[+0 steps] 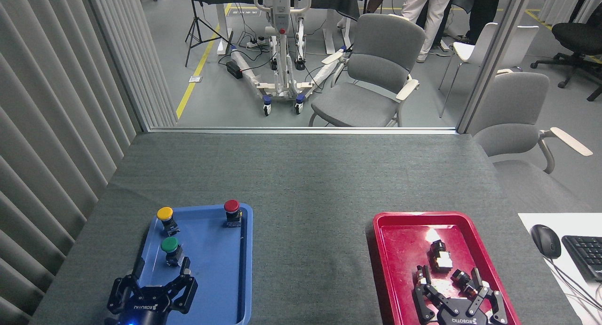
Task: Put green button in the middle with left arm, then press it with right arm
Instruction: 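Move the left hand over the green button on the blue tray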
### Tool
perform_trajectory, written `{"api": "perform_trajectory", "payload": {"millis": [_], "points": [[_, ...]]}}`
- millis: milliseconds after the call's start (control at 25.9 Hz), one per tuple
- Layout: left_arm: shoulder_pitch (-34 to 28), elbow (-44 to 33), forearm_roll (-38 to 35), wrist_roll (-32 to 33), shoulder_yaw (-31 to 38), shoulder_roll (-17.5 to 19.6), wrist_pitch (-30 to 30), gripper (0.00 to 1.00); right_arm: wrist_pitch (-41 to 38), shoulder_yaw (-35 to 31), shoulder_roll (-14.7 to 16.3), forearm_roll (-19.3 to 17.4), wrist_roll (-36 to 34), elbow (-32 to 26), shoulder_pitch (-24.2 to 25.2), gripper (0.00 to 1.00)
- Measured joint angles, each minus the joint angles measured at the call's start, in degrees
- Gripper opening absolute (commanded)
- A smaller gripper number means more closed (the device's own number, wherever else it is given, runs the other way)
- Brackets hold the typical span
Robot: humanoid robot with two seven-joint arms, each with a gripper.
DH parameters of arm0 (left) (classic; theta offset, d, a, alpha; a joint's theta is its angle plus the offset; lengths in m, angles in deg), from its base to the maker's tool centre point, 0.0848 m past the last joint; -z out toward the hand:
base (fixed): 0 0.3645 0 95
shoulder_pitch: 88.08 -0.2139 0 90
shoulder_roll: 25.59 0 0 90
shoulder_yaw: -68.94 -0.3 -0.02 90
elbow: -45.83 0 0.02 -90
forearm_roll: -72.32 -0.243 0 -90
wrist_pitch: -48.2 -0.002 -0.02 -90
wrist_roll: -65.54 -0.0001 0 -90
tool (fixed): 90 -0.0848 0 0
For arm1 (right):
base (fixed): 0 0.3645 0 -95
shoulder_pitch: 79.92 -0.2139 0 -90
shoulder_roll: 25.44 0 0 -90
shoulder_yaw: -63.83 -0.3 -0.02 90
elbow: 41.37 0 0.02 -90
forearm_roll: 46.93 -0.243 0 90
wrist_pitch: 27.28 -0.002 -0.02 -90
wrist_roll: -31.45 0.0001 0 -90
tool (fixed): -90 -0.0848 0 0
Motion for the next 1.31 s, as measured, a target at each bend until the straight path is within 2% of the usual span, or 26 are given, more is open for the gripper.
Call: {"api": "perform_trajectory", "payload": {"millis": [347, 1313], "points": [[-1.39, -2.01, 2.74, -0.3, 2.07, 0.02, 1.31, 1.0, 0.14, -0.13, 0.37, -0.18, 0.36, 0.05, 0.0, 1.0], [-4.06, -3.57, 3.15, -0.24, 3.25, 1.72, 1.58, 1.0, -0.23, 0.26, 0.31, -0.28, 0.28, 0.12, 0.03, 1.0]]}}
